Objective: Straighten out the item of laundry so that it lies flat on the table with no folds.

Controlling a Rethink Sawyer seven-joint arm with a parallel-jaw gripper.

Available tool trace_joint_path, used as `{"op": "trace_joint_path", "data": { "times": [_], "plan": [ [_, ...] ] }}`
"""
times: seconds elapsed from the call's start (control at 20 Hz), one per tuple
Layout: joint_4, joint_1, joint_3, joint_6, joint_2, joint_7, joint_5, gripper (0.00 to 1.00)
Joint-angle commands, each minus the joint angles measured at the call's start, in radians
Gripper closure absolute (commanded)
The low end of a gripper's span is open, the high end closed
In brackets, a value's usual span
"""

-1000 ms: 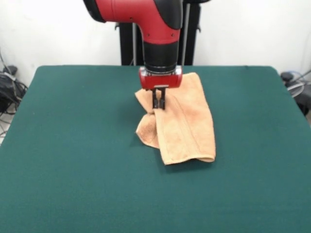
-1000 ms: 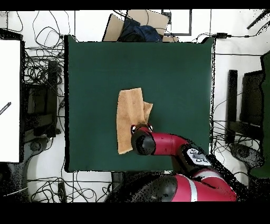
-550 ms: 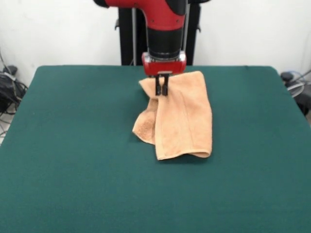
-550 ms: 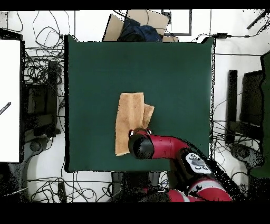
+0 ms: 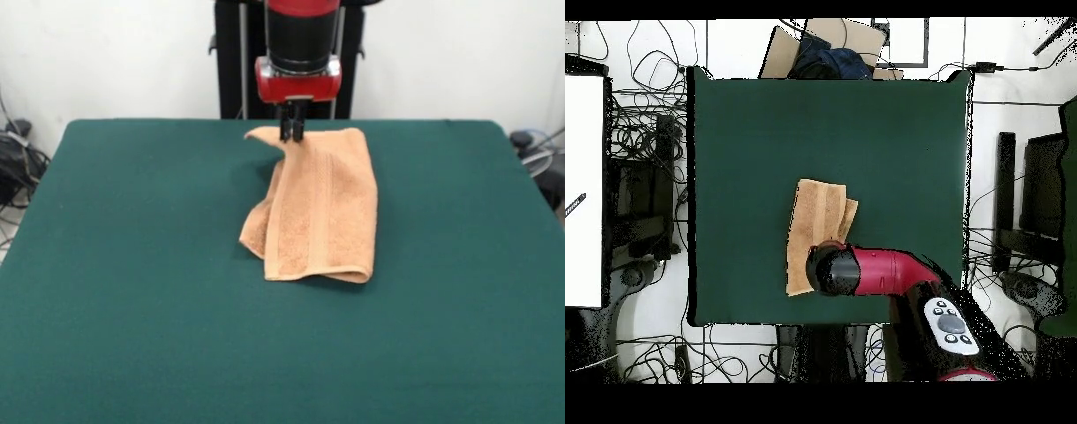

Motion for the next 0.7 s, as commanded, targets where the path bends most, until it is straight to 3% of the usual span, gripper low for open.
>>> {"op": "trace_joint_path", "data": {
  "times": [0.05,0.7],
  "plan": [
    [0.04,-0.025,0.133,0.026,-0.023,0.058,0.036,1.0],
    [0.144,0.07,0.086,-0.052,-0.104,0.198,0.071,1.0]
  ]
}}
